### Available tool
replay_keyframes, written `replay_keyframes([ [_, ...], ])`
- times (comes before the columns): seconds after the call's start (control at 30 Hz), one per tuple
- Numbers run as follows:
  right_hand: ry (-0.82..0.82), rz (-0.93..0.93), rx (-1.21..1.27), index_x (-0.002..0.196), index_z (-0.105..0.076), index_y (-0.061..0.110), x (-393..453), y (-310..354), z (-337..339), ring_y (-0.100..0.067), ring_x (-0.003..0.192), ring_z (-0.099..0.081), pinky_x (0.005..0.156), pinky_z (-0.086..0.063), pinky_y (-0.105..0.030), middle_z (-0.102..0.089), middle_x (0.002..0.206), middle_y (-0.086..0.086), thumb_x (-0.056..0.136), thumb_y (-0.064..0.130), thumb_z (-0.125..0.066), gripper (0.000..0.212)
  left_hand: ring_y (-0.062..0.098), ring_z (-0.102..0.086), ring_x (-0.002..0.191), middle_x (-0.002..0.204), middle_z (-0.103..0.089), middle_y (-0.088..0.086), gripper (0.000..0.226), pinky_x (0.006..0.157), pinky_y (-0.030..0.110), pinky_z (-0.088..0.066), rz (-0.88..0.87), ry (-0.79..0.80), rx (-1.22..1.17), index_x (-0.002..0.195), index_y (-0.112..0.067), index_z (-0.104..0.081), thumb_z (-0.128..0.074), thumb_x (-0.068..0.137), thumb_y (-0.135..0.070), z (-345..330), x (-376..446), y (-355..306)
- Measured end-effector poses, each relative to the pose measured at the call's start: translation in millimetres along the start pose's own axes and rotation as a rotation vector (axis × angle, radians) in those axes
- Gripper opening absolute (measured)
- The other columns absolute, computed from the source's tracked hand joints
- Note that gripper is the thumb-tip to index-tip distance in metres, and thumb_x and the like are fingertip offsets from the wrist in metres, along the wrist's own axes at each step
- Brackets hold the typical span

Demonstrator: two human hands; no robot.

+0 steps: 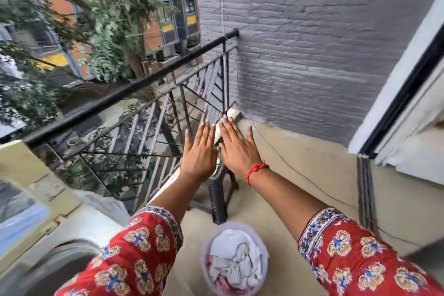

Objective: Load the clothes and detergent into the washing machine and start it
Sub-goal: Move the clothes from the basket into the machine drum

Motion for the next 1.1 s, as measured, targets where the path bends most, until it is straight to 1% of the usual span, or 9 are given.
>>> replay_keyframes([
  [0.13, 0.106, -0.07, -0.011, 0.154, -0.011, 0.016, -26.0, -16.4, -38.4, -0.011, 0.149, 0.0, 0.117, -0.005, -0.057, -0.003, 0.163, 0.001, 0.099, 0.034, -0.036, 0.063, 0.018, 0.008, 0.149, 0.162, 0.005, 0.004, 0.065, 0.115, 0.049, 0.016, -0.094, 0.096, 0.003, 0.153, -0.012, 0.001, -0.021, 0.097, -0.038, -44.1, -11.6, -17.7],
  [0.2, 0.154, -0.107, -0.02, 0.154, -0.011, 0.017, -40.5, -23.1, -60.0, -0.011, 0.149, 0.0, 0.116, -0.006, -0.057, -0.003, 0.163, 0.001, 0.1, 0.034, -0.034, 0.061, 0.018, 0.009, 0.149, 0.162, 0.007, 0.004, 0.064, 0.112, 0.048, 0.021, -0.146, 0.141, 0.03, 0.153, -0.013, 0.005, -0.021, 0.1, -0.039, -68.3, -16.0, -23.1],
  [0.3, 0.204, -0.132, -0.045, 0.154, -0.01, 0.017, -57.9, -31.1, -88.1, -0.01, 0.149, -0.001, 0.116, -0.007, -0.057, -0.002, 0.163, 0.001, 0.1, 0.034, -0.034, 0.061, 0.019, 0.01, 0.148, 0.161, 0.008, 0.004, 0.065, 0.109, 0.047, 0.025, -0.136, 0.194, 0.003, 0.153, -0.012, 0.005, -0.018, 0.099, -0.038, -98.7, -22.0, -27.6],
  [0.4, 0.28, -0.171, -0.034, 0.155, -0.008, 0.015, -80.0, -40.9, -120.6, -0.011, 0.149, 0.001, 0.116, -0.006, -0.057, 0.001, 0.163, 0.001, 0.101, 0.034, -0.033, 0.063, 0.019, 0.009, 0.149, 0.162, 0.007, 0.004, 0.065, 0.109, 0.047, 0.025, -0.152, 0.23, -0.01, 0.153, -0.011, 0.003, -0.023, 0.099, -0.038, -132.7, -39.1, -36.0],
  [0.47, 0.351, -0.198, -0.022, 0.155, -0.004, 0.016, -92.0, -46.7, -151.7, -0.011, 0.149, 0.004, 0.117, -0.003, -0.056, 0.006, 0.163, 0.001, 0.101, 0.035, -0.031, 0.063, 0.018, 0.01, 0.148, 0.162, 0.007, 0.004, 0.064, 0.111, 0.047, 0.024, -0.183, 0.301, -0.023, 0.153, -0.012, 0.004, -0.023, 0.101, -0.038, -168.3, -48.7, -43.3],
  [0.57, 0.369, -0.179, -0.019, 0.155, -0.002, 0.016, -107.6, -41.2, -166.3, -0.012, 0.149, 0.006, 0.117, -0.001, -0.056, 0.009, 0.163, 0.001, 0.101, 0.036, -0.031, 0.064, 0.016, 0.011, 0.148, 0.162, 0.003, 0.004, 0.065, 0.114, 0.048, 0.02, -0.177, 0.291, -0.046, 0.153, -0.012, 0.001, -0.028, 0.1, -0.038, -178.6, -62.4, -43.2],
  [0.63, 0.417, -0.17, 0.001, 0.155, -0.001, 0.017, -114.6, -40.6, -187.3, -0.012, 0.149, 0.008, 0.117, -0.001, -0.056, 0.009, 0.163, 0.002, 0.101, 0.036, -0.031, 0.065, 0.017, 0.011, 0.147, 0.162, 0.004, 0.005, 0.066, 0.115, 0.048, 0.018, -0.166, 0.33, -0.059, 0.152, -0.012, 0.001, -0.029, 0.099, -0.038, -199.0, -71.0, -44.0],
  [0.8, 0.496, -0.196, 0.01, 0.154, 0.002, 0.017, -136.7, -50.3, -242.4, -0.011, 0.149, 0.01, 0.117, -0.001, -0.056, 0.012, 0.162, 0.002, 0.101, 0.036, -0.033, 0.067, 0.019, 0.012, 0.148, 0.161, 0.008, 0.006, 0.065, 0.109, 0.047, 0.028, -0.167, 0.426, -0.035, 0.153, -0.011, 0.003, -0.024, 0.1, -0.04, -257.1, -95.4, -48.2],
  [1.1, 0.57, -0.202, 0.009, 0.155, -0.002, 0.016, -166.6, -72.2, -338.0, -0.012, 0.149, 0.01, 0.117, -0.002, -0.057, 0.009, 0.163, 0.001, 0.1, 0.037, -0.034, 0.067, 0.018, 0.013, 0.147, 0.161, 0.008, 0.005, 0.066, 0.112, 0.047, 0.025, -0.167, 0.509, -0.029, 0.153, -0.013, 0.005, -0.021, 0.1, -0.043, -356.2, -118.1, -61.4],
])
Point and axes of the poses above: each hand's wrist, its own x-axis towards the middle knuckle, its own z-axis out of the back of the hand, y = z × x, the point moved 7 cm from there along x, towards the middle knuckle
